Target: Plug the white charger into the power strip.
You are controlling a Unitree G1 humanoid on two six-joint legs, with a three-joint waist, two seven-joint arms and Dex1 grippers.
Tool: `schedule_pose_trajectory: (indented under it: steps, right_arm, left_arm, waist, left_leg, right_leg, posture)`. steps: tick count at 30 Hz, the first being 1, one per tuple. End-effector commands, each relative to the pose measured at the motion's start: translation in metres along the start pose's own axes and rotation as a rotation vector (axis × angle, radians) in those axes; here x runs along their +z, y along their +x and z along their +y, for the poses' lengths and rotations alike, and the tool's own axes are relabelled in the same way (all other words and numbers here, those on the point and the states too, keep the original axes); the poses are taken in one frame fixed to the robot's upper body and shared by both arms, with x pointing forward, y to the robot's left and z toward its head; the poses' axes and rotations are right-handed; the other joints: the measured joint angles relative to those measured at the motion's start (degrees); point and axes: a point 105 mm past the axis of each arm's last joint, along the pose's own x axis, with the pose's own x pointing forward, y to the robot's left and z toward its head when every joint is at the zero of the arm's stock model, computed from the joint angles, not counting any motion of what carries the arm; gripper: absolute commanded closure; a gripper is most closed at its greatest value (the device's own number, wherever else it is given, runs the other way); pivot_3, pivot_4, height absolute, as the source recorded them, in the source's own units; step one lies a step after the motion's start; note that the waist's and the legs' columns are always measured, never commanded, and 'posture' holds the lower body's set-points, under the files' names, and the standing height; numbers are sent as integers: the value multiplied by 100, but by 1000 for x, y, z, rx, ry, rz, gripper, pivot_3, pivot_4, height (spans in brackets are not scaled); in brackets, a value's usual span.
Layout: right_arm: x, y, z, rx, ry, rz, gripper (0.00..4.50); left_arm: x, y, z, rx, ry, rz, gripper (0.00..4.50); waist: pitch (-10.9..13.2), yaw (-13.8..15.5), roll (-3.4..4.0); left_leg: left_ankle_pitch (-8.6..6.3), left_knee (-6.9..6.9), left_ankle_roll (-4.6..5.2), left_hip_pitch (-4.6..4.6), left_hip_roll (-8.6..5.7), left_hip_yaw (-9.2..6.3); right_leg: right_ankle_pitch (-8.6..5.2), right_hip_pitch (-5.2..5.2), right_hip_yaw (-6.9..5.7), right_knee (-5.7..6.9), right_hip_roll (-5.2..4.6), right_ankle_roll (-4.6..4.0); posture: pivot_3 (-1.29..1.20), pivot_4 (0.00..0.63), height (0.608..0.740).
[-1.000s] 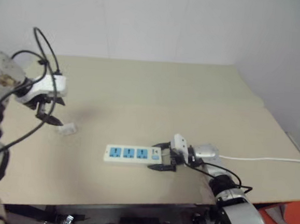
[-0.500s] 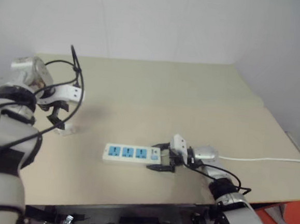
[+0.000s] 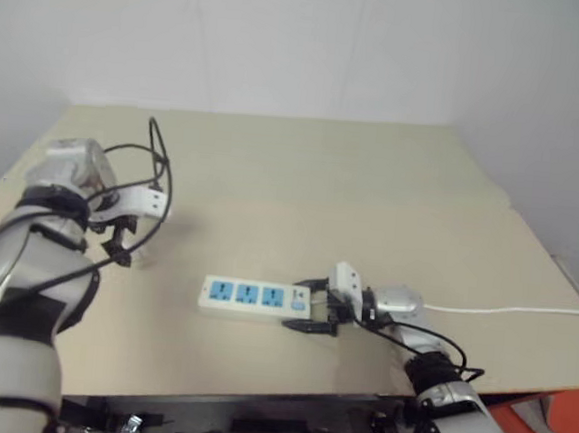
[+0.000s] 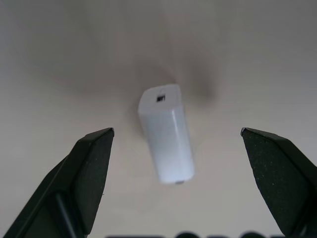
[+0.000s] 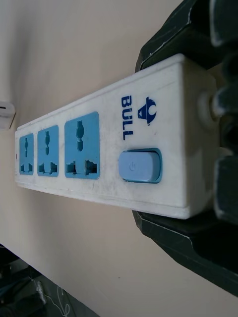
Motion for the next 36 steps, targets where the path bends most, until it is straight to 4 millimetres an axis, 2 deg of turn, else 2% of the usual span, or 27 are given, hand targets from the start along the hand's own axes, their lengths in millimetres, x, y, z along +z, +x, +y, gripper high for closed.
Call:
schedule_pose_trajectory:
  steps: [1, 8, 32, 36]
  right_arm:
    - [4, 6, 5, 11, 14, -35, 1077]
    - [4, 5, 8, 7, 25, -41, 1077]
    - [4, 2, 12, -8, 41, -36, 1077]
    - [4, 1, 12, -11, 41, -37, 1077]
  left_arm:
    - [0, 5, 1, 18, -35, -15, 0]
    - [3, 19, -2, 13, -47, -24, 0]
    - [23, 17, 15, 152, -81, -82, 0]
    - [23, 18, 13, 130, -76, -79, 878]
  waist:
    - [0, -2, 0]
    - [-1, 4, -1]
    - [-8, 56, -3]
    - [-8, 55, -3]
  left_leg:
    - [0, 0, 0, 0, 0, 0]
    - [0, 3, 0, 2, -1, -1]
    - [2, 6, -3, 27, -8, -2]
    - [2, 5, -3, 27, -8, -2]
  right_leg:
    - [0, 0, 1, 9, 0, 0]
    - [0, -1, 1, 20, -1, 0]
    - [0, 18, 1, 37, -5, 0]
    - [0, 18, 1, 39, -5, 0]
  posture:
    - [0, 150, 740]
    - [0, 150, 740]
    - [0, 150, 740]
    - [0, 150, 740]
